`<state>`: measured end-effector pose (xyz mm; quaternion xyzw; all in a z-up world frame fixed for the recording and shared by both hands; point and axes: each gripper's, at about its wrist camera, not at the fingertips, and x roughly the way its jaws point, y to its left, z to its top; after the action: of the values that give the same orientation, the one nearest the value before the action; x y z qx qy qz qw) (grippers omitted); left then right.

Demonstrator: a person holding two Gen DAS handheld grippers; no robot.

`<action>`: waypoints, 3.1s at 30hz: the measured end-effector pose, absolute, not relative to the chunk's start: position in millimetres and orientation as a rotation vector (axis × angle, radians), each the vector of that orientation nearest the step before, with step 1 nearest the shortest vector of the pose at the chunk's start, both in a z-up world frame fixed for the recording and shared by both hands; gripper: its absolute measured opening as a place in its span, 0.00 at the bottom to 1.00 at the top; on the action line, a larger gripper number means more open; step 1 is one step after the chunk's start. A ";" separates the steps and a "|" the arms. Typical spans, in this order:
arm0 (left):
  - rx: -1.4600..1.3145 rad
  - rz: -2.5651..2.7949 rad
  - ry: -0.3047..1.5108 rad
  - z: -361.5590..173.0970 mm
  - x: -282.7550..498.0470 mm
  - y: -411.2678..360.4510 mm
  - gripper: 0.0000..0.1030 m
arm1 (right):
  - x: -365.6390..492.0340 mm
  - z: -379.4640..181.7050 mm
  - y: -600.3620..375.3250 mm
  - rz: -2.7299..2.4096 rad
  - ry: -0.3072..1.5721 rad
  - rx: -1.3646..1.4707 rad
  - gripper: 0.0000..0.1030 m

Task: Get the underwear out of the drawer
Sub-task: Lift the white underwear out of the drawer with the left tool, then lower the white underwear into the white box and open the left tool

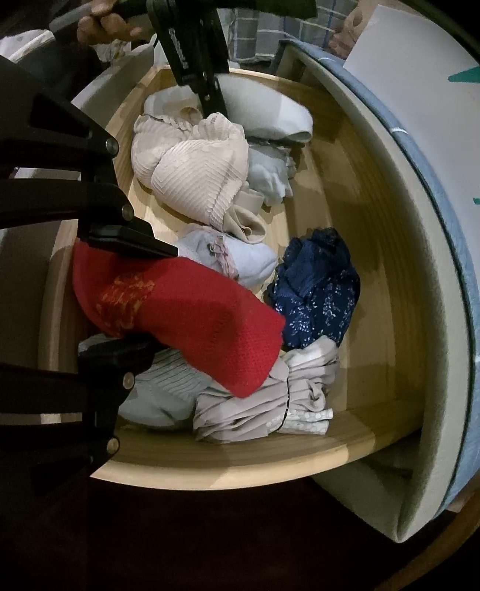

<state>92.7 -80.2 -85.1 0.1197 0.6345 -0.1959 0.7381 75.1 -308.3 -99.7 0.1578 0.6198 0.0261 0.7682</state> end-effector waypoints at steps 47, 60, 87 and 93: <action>0.047 -0.458 0.859 152.3 215.9 -96.1 0.37 | 70.1 -95.5 -314.6 0.060 1.313 0.360 0.34; 0.112 -0.346 1.084 80.0 230.1 -107.2 0.37 | 73.0 -97.6 -310.5 0.075 1.320 0.376 0.34; 0.185 -0.337 1.046 90.1 209.7 -118.9 0.54 | 73.9 -99.3 -309.3 0.073 1.319 0.395 0.34; 0.189 -0.327 0.980 113.0 196.7 -110.3 0.60 | 74.5 -98.1 -309.4 0.066 1.317 0.385 0.34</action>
<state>196.7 -110.3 113.0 0.0902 0.4676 -0.1561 0.8653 74.5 -309.4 -98.1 0.1776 0.6078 0.0306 0.7734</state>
